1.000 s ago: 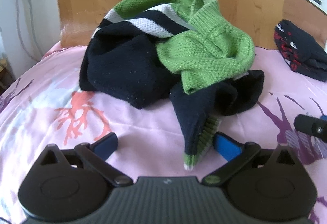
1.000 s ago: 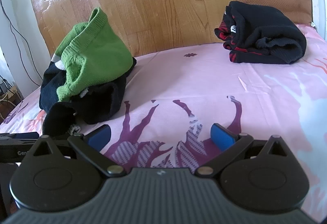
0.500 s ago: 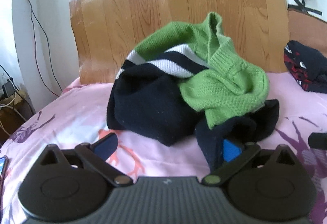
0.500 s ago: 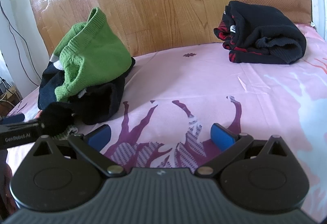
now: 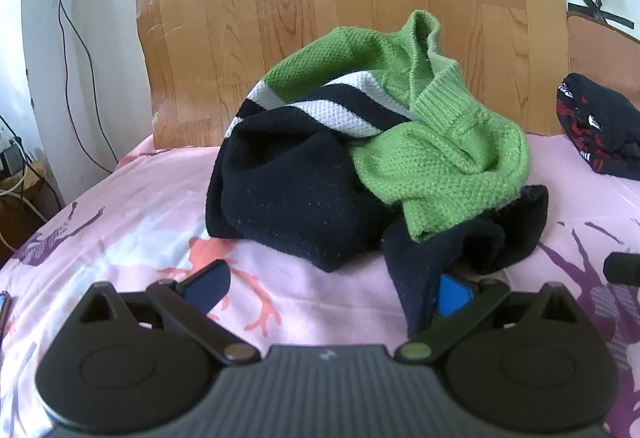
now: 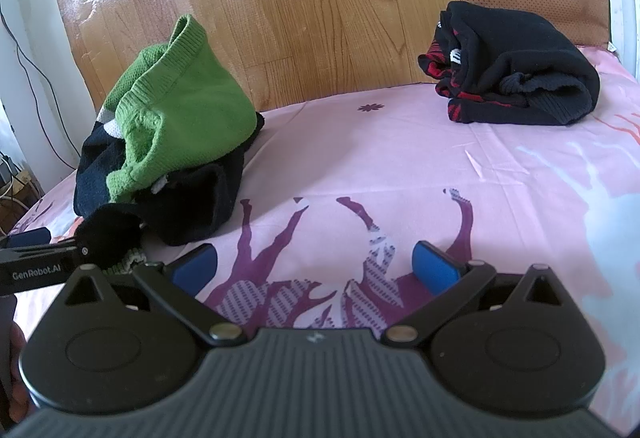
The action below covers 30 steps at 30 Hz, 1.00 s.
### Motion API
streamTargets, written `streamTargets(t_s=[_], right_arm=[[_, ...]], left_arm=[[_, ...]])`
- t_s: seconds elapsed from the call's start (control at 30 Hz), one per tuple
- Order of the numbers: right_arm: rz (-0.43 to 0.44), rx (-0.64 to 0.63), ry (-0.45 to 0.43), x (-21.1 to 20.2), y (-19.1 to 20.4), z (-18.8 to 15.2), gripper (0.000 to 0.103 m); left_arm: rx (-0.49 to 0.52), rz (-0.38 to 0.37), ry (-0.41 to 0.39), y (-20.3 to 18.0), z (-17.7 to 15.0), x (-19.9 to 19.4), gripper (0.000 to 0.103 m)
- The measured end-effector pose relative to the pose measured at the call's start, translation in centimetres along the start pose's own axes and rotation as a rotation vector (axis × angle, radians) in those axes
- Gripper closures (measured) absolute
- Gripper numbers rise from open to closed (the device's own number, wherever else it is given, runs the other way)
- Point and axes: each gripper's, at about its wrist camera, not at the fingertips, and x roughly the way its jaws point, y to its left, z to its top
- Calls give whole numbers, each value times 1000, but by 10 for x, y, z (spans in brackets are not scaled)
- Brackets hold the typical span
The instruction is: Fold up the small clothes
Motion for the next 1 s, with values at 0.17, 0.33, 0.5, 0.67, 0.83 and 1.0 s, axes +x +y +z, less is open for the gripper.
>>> streamTargets(t_s=[0.17, 0.33, 0.5, 0.67, 0.83, 1.0], right_arm=[[3, 5, -1, 1, -1, 1, 0], [5, 8, -4, 0, -1, 0, 0], [4, 8, -3, 0, -1, 0, 0], [4, 7, -3, 0, -1, 0, 0], [2, 5, -3, 0, -1, 0, 0], [-1, 3, -3, 0, -1, 0, 0]], left_arm=[[-16, -3, 17, 3, 1, 2, 0], [-25, -4, 23, 4, 1, 3, 0], [-27, -6, 25, 5, 1, 3, 0], [-52, -21, 40, 9, 1, 6, 0], [-75, -26, 48, 12, 1, 7, 0], [-85, -27, 50, 13, 0, 7, 0]])
